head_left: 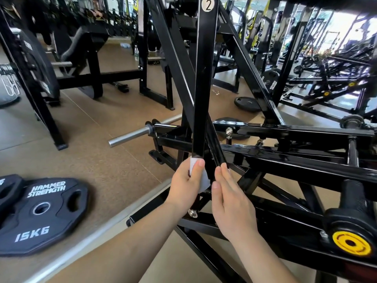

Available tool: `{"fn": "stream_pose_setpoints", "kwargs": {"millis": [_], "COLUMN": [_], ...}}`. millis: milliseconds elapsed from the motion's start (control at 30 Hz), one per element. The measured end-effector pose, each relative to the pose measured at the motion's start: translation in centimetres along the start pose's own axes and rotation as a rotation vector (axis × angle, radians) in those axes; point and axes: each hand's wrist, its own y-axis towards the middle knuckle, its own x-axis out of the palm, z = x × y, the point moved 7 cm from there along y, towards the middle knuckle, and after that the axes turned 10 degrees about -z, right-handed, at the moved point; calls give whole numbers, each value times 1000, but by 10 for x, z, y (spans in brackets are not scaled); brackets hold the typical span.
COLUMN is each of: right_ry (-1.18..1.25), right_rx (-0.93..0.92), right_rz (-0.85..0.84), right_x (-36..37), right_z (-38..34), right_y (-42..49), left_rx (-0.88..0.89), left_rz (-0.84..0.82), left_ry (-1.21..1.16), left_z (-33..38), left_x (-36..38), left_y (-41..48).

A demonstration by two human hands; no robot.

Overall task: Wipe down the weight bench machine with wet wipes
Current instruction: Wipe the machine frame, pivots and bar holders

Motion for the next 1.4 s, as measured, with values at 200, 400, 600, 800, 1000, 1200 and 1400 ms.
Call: {"fn": "stream_pose_setpoints", "kwargs": {"millis": [200,400,600,800,1000,1200,1400], "right_ry": [11,35,-13,-15,-29,-35,18], "right_rx": [0,3,13,0,-2,0,27], "right_rz": [47,82,37,54,95,87,103], "right_x": [1,-2,4,5,9,9,4], "right_z": [-1,0,-2,2,4,5,3], "right_y": [-2,0,0,-1,-1,0,-2], "left_rx": [40,272,-37,-26,16,-145,48], "left_rz": [-7,100,-17,-18,19,-123,114], "left_ry": [-20,94,71,96,101,210,116], "left_z": [21,103,-49,-57,-42,-75,48], "left_x": [13,-8,26,31,29,30,10], "left_y": [1,35,-9,-16,-9,-18,5]}}
